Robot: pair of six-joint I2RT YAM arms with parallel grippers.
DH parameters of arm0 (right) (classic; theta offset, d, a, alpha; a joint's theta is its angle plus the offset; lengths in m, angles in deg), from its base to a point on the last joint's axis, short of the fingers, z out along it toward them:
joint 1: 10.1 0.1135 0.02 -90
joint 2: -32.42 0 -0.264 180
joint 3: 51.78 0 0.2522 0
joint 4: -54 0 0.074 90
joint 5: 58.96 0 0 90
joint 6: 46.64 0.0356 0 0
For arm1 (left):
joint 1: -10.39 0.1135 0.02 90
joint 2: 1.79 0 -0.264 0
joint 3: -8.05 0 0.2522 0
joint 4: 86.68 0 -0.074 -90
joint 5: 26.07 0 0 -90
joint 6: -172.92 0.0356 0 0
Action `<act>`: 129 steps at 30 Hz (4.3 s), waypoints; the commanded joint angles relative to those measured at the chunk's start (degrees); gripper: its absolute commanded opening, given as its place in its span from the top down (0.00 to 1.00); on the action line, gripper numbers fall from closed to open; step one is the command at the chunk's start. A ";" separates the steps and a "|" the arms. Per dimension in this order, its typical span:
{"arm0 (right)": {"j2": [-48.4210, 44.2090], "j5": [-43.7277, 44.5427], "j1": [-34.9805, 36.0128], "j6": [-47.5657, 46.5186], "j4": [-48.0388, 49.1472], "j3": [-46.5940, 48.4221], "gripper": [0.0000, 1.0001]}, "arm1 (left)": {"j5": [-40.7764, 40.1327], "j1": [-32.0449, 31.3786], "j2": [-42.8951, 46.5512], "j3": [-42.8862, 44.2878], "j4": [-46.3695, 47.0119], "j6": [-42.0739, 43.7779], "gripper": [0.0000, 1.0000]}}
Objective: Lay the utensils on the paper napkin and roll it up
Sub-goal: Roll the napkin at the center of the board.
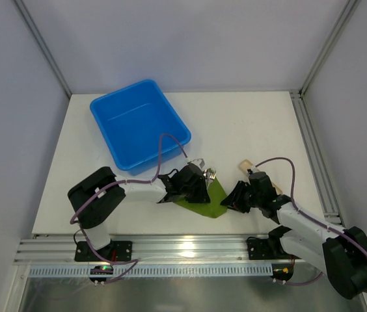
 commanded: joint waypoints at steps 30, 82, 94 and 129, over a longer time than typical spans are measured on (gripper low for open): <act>4.19 -0.75 0.34 -12.57 -5.69 14.18 0.96 | -1.13 -0.21 -1.15 5.37 -0.41 2.21 0.79; 5.95 -1.27 2.36 -15.21 -8.24 17.79 0.94 | 0.63 -1.61 6.67 -7.37 4.95 -0.95 0.82; 7.79 -0.75 3.67 -14.60 -8.15 19.11 0.95 | -0.51 -1.61 6.76 -5.35 3.20 -0.52 0.81; 22.21 2.42 11.23 -12.57 -6.22 29.21 0.94 | -6.49 -1.35 6.93 -4.21 -3.39 1.07 0.81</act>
